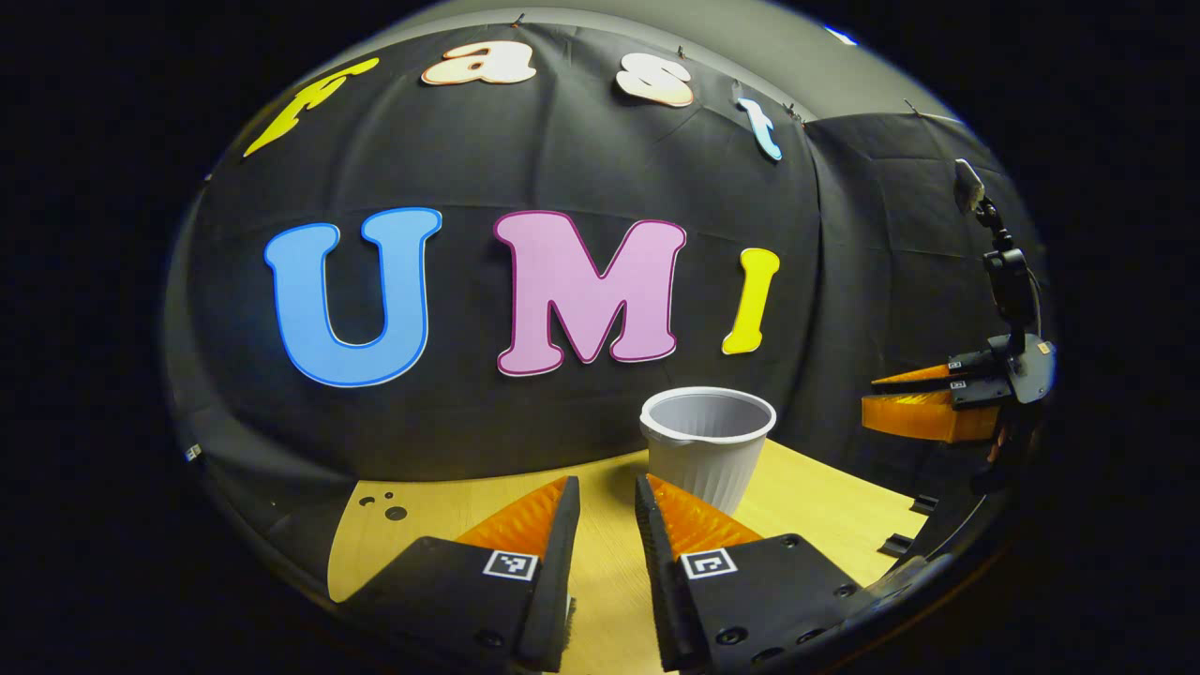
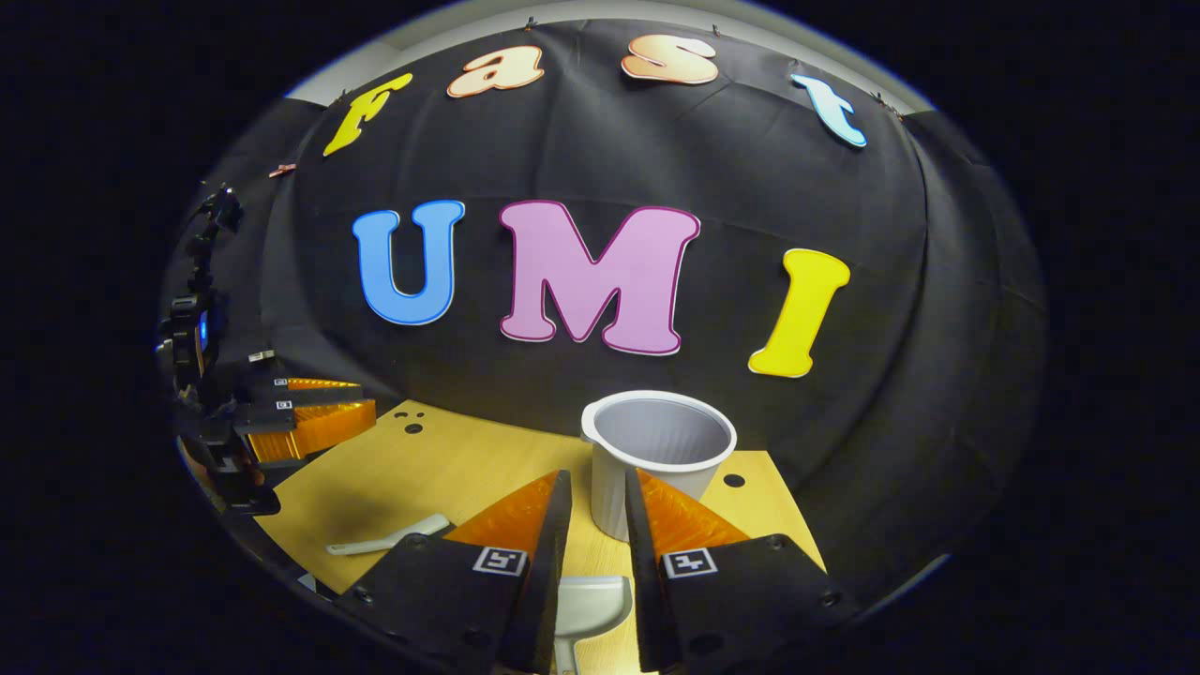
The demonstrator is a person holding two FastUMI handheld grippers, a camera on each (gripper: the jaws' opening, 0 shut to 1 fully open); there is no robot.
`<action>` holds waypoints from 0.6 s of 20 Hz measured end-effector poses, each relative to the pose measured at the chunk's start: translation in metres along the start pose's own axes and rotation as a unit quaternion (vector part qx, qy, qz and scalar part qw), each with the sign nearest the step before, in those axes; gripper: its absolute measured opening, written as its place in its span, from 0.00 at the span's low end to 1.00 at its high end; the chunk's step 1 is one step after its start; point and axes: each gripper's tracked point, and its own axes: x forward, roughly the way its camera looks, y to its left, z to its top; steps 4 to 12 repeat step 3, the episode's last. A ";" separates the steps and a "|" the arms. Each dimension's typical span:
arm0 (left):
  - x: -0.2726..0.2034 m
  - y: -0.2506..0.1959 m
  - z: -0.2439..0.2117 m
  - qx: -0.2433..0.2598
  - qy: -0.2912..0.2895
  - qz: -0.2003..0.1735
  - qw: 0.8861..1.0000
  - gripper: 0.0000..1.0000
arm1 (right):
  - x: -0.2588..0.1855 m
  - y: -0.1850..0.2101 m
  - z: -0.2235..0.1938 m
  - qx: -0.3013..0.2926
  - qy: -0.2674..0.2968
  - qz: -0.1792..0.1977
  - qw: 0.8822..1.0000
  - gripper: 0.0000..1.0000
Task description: Pick up the small broom and dustpan from the desktop, sweep the trash into the dustpan with the broom, and then empty the trash into the garbage bin.
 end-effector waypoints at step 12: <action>-0.013 -0.006 0.003 -0.027 -0.006 0.059 0.998 0.41 | -0.004 -0.017 0.006 -0.003 -0.013 0.030 0.999 0.38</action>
